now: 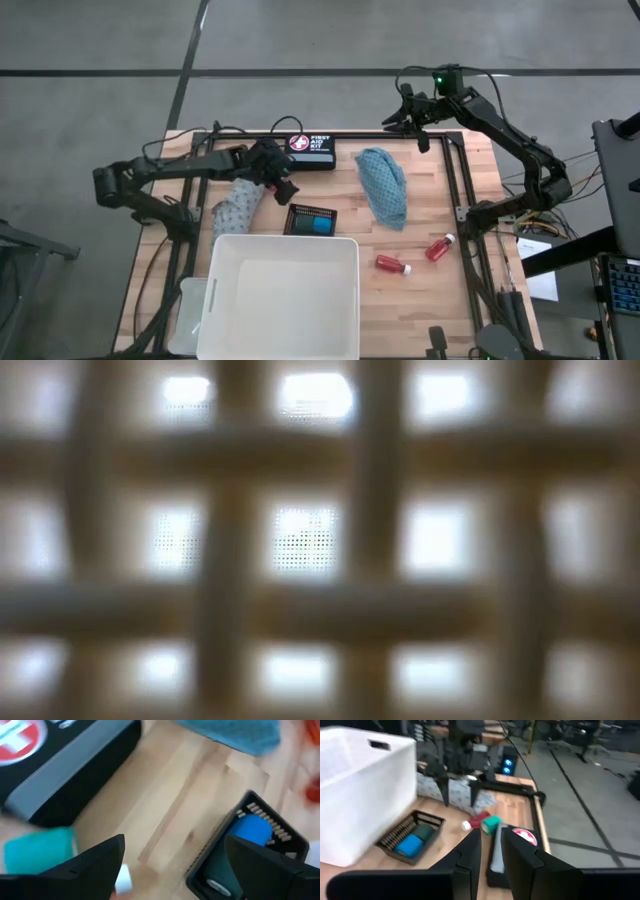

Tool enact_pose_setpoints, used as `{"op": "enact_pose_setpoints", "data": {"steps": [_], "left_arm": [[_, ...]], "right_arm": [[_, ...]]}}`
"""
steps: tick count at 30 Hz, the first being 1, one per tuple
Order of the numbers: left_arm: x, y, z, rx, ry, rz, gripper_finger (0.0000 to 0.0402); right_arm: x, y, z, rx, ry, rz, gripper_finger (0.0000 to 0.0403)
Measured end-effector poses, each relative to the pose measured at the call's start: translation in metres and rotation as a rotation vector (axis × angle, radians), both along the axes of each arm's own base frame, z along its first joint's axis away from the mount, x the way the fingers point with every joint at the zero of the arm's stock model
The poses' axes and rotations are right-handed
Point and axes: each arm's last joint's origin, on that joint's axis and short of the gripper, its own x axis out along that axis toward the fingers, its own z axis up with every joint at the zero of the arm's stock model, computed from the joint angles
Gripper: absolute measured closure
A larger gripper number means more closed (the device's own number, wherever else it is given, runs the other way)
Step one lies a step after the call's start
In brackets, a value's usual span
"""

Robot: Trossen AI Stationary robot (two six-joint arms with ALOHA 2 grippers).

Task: Pick & Place Medicine items
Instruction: Put the green bandage into the black bin

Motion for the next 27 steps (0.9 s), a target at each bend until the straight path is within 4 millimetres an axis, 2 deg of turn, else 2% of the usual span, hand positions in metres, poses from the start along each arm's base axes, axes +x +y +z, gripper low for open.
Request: {"op": "enact_pose_setpoints", "data": {"steps": [5, 8, 13, 17, 22, 27], "left_arm": [[-0.011, 0.009, 0.010, -0.035, 0.047, 0.180, 0.0055], [-0.016, 0.016, 0.009, -0.032, 0.061, 0.185, 0.0055], [-0.026, 0.032, -0.002, -0.120, 0.114, 0.236, 0.0055], [-0.035, 0.049, -0.003, -0.150, 0.087, 0.227, 0.0055], [-0.049, 0.068, -0.002, -0.251, 0.026, 0.324, 0.0055], [-0.053, 0.071, -0.002, -0.392, -0.017, 0.466, 0.0055]], "right_arm": [[-0.004, -0.005, -0.001, -0.013, 0.035, -0.077, 0.0324], [-0.006, -0.006, -0.001, -0.021, 0.049, -0.106, 0.0320], [-0.005, -0.006, -0.001, -0.032, 0.048, -0.100, 0.0315], [-0.005, -0.006, -0.001, -0.034, 0.048, -0.099, 0.0314], [-0.005, -0.006, -0.001, -0.035, 0.048, -0.098, 0.0322], [-0.005, -0.006, -0.001, -0.036, 0.048, -0.098, 0.0330]]}}
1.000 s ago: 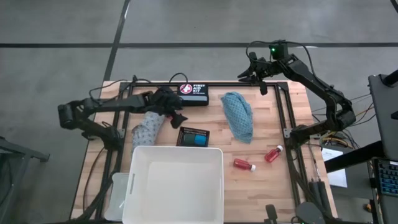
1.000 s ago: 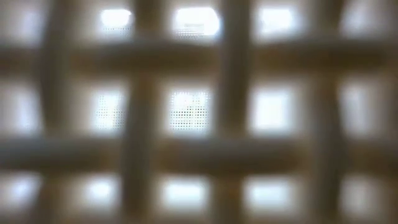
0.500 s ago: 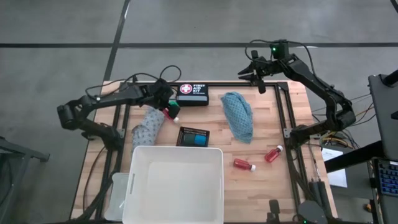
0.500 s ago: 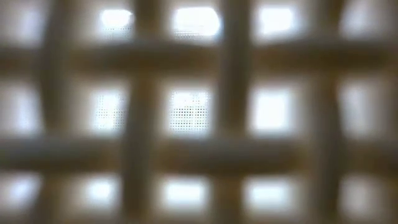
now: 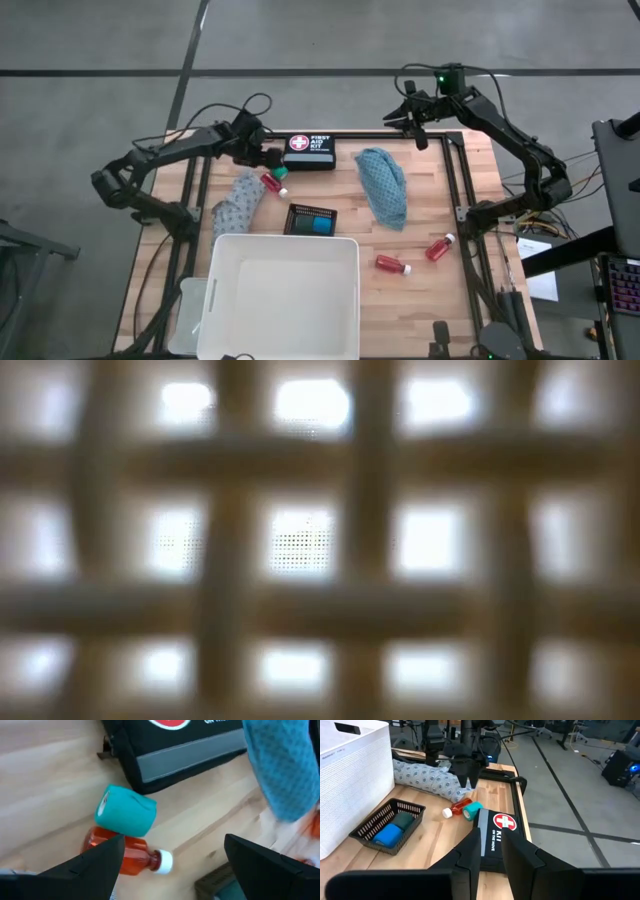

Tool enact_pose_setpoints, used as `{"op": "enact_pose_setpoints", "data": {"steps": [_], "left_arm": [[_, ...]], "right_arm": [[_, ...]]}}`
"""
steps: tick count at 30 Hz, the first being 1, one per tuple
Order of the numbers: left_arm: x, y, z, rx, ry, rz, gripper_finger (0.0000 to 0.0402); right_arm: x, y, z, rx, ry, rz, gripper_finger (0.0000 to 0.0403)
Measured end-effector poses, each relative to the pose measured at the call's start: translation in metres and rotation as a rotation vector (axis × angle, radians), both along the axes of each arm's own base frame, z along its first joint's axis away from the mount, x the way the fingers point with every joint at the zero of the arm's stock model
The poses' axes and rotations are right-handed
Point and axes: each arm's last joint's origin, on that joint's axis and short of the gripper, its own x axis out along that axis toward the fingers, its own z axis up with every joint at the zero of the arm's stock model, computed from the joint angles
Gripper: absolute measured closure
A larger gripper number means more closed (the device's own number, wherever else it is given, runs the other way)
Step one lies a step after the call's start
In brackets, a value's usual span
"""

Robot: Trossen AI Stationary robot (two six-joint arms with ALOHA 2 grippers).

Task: Pick & Place Medicine items
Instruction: Put the green bandage into the black bin

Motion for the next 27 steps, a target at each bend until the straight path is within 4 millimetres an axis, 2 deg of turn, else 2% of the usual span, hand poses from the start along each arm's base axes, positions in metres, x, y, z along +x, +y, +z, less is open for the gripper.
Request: {"op": "enact_pose_setpoints", "data": {"steps": [2, 5, 11, 22, 27], "left_arm": [[0.000, 0.000, 0.000, 0.000, 0.000, 0.001, 0.0055], [0.001, 0.001, -0.002, 0.097, 0.041, -0.089, 0.0055], [0.003, 0.005, -0.014, 0.207, 0.157, -0.228, 0.0054], [0.018, 0.005, -0.035, 0.185, 0.200, -0.271, 0.0055], [0.024, 0.008, -0.039, 0.236, 0.208, -0.274, 0.0055]], "right_arm": [[0.000, 0.000, 0.000, -0.001, 0.000, 0.000, 0.0333], [0.000, 0.000, 0.000, 0.000, 0.000, 0.000, 0.0335], [0.000, 0.000, 0.000, 0.000, 0.000, 0.000, 0.0328], [0.000, 0.000, 0.000, 0.000, 0.000, 0.000, 0.0316], [0.000, 0.000, 0.000, 0.000, 0.000, 0.000, 0.0323]]}}
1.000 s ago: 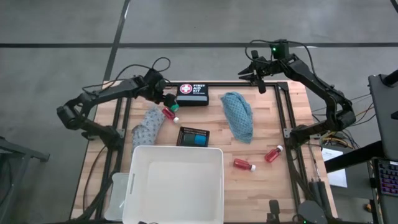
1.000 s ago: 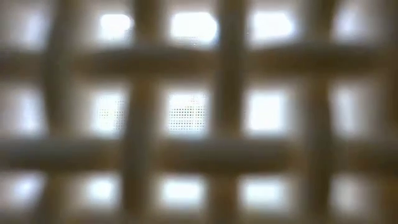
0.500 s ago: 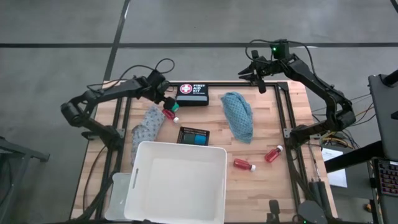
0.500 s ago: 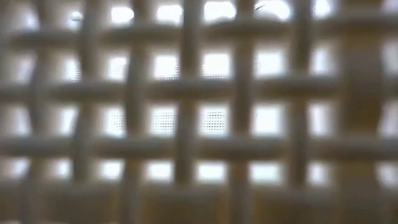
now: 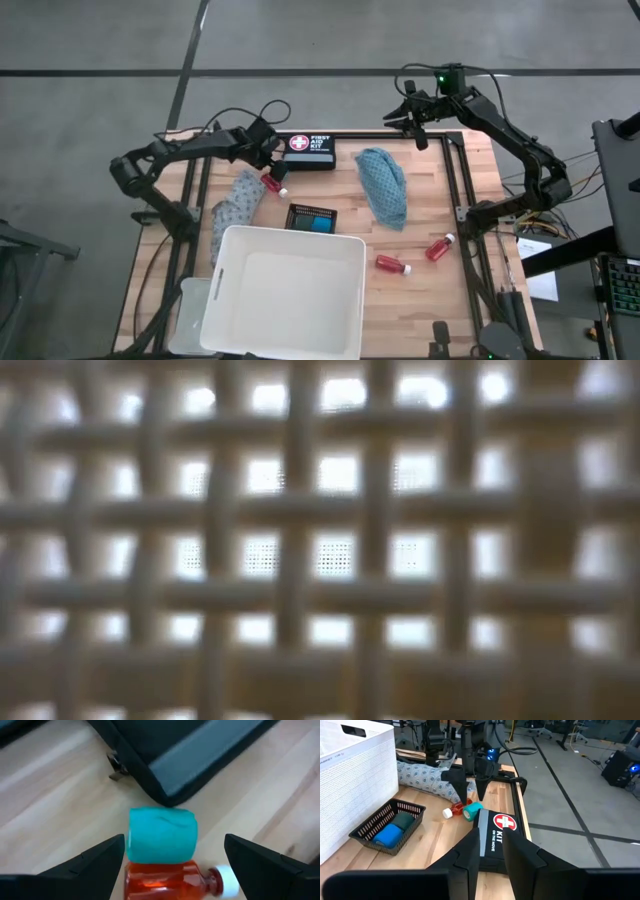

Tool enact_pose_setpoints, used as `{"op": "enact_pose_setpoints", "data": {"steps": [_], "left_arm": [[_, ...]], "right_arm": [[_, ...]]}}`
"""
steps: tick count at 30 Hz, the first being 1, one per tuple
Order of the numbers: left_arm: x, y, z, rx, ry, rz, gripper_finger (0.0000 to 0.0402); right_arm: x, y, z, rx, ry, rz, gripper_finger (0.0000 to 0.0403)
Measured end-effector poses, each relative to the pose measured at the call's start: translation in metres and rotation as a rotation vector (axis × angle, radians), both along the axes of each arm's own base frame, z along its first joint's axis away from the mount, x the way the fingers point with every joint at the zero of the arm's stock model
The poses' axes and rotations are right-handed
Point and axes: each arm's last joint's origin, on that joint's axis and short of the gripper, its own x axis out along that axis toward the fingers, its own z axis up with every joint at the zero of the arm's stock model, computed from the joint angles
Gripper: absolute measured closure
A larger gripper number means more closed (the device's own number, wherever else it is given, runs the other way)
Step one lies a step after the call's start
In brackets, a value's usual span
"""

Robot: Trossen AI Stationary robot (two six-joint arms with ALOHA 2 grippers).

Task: Pick & Place Medicine items
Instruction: Put the green bandage into the black bin

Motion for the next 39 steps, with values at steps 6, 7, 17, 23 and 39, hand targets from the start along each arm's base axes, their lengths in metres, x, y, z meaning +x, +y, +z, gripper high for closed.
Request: {"op": "enact_pose_setpoints", "data": {"steps": [6, 7, 17, 23, 39], "left_arm": [[0.002, 0.002, -0.002, 0.031, 0.007, -0.005, 0.0055], [0.002, 0.002, -0.002, 0.036, 0.011, -0.009, 0.0055], [0.007, -0.003, -0.015, 0.023, 0.065, -0.053, 0.0055], [0.008, -0.002, -0.016, 0.044, 0.071, -0.035, 0.0055], [0.006, -0.003, -0.017, 0.033, 0.096, -0.053, 0.0102]], "right_arm": [[0.000, 0.000, 0.000, 0.000, 0.000, 0.000, 0.0333], [0.000, 0.000, 0.000, 0.000, 0.000, 0.000, 0.0334], [0.000, 0.000, 0.000, 0.000, 0.000, 0.000, 0.0335], [0.000, 0.000, 0.000, 0.000, 0.000, 0.000, 0.0335], [0.000, 0.000, 0.000, 0.000, 0.000, 0.000, 0.0335]]}}
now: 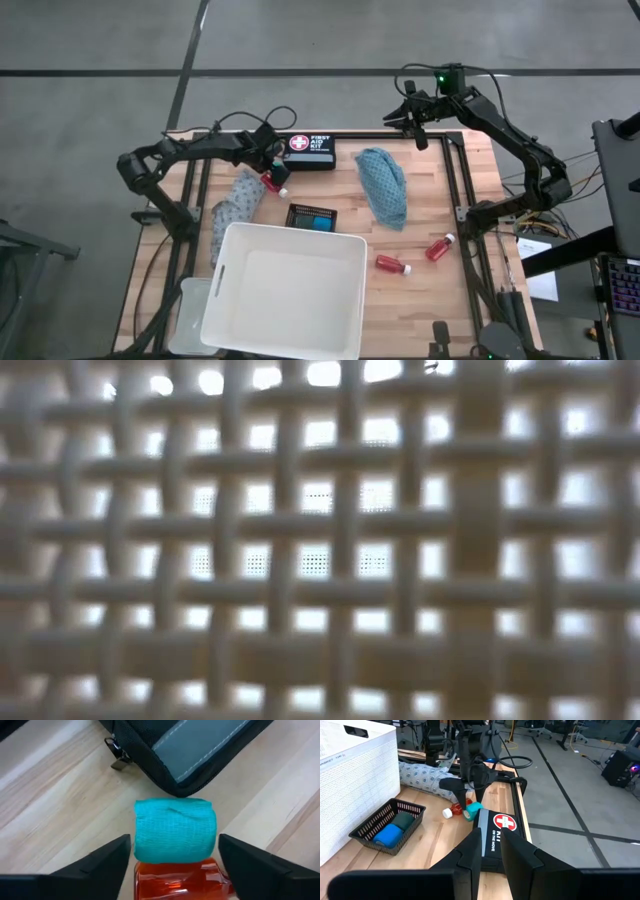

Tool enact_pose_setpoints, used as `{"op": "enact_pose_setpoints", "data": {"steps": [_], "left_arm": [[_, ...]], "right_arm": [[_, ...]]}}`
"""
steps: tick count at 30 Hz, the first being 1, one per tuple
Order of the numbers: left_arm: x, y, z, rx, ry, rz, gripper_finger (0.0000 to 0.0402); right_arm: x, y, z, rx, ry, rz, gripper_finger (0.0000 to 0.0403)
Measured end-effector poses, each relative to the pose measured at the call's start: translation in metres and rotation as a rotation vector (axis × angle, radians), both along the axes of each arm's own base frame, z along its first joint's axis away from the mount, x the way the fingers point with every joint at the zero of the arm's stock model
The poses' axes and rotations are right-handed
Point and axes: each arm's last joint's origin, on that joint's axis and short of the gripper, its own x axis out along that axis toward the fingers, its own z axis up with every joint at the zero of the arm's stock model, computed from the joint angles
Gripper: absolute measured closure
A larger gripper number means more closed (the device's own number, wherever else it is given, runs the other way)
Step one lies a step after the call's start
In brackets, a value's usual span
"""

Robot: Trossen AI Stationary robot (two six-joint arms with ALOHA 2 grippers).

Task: Pick & Place Medicine items
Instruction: Put the green bandage into the black bin

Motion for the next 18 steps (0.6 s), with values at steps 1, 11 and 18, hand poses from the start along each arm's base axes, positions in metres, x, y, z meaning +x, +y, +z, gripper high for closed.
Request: {"op": "enact_pose_setpoints", "data": {"steps": [1, 11, 18], "left_arm": [[-0.0001, -0.0007, -0.0002, -0.004, 0.005, -0.001, 0.0114], [-0.0008, -0.0015, -0.0002, -0.009, 0.012, -0.002, 0.0196], [-0.0013, -0.0019, 0.0025, -0.005, 0.004, -0.001, 0.0200]], "right_arm": [[0.0000, 0.0000, 0.0000, 0.000, 0.000, 0.000, 0.0335], [0.0000, 0.0000, 0.0000, 0.000, 0.000, 0.000, 0.0335], [0.0000, 0.0000, 0.0000, 0.000, 0.000, 0.000, 0.0335]]}}
